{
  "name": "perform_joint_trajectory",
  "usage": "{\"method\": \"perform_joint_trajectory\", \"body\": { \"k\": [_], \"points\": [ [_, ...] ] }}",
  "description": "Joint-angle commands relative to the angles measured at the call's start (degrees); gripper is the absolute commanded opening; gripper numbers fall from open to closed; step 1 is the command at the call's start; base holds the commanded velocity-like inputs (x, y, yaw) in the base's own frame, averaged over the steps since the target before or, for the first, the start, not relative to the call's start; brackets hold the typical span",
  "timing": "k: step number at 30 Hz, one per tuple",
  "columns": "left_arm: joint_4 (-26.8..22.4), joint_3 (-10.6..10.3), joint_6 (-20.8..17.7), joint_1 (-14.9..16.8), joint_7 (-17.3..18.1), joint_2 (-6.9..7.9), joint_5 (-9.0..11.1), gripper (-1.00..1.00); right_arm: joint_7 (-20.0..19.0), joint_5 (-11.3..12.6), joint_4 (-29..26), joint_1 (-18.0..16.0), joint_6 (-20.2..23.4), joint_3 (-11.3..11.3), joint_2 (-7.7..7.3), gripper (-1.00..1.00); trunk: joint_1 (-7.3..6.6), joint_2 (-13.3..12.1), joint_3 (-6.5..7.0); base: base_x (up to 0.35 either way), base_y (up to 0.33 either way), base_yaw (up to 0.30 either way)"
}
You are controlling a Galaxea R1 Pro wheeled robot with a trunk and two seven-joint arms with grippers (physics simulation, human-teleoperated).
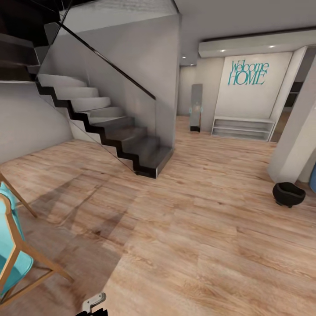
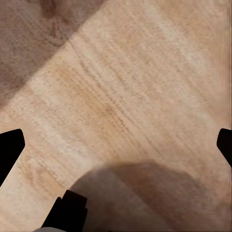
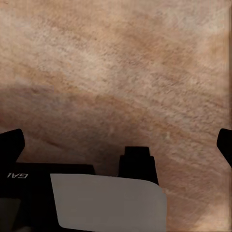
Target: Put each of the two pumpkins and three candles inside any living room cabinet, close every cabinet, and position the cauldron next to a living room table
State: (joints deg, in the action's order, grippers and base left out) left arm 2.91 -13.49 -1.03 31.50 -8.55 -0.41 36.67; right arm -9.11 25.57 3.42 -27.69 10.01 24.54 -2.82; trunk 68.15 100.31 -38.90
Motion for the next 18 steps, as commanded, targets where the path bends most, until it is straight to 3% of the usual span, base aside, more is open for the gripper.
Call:
{"method": "perform_joint_trajectory", "body": {
  "k": [1,18],
  "points": [
    [0.1,-0.5,-0.1,0.1,-0.1,-0.03,0.3,1.0,-0.3,0.5,0.1,-0.1,0.1,0.5,0.0,1.0,0.03,0.0,-0.05,0.332,-0.072,-0.001],
    [0.1,-0.5,-0.1,0.1,-0.1,-0.03,0.3,1.0,-0.3,0.7,0.1,0.0,0.1,0.4,0.0,1.0,0.03,0.0,-0.04,0.332,-0.076,0.0]
  ]
}}
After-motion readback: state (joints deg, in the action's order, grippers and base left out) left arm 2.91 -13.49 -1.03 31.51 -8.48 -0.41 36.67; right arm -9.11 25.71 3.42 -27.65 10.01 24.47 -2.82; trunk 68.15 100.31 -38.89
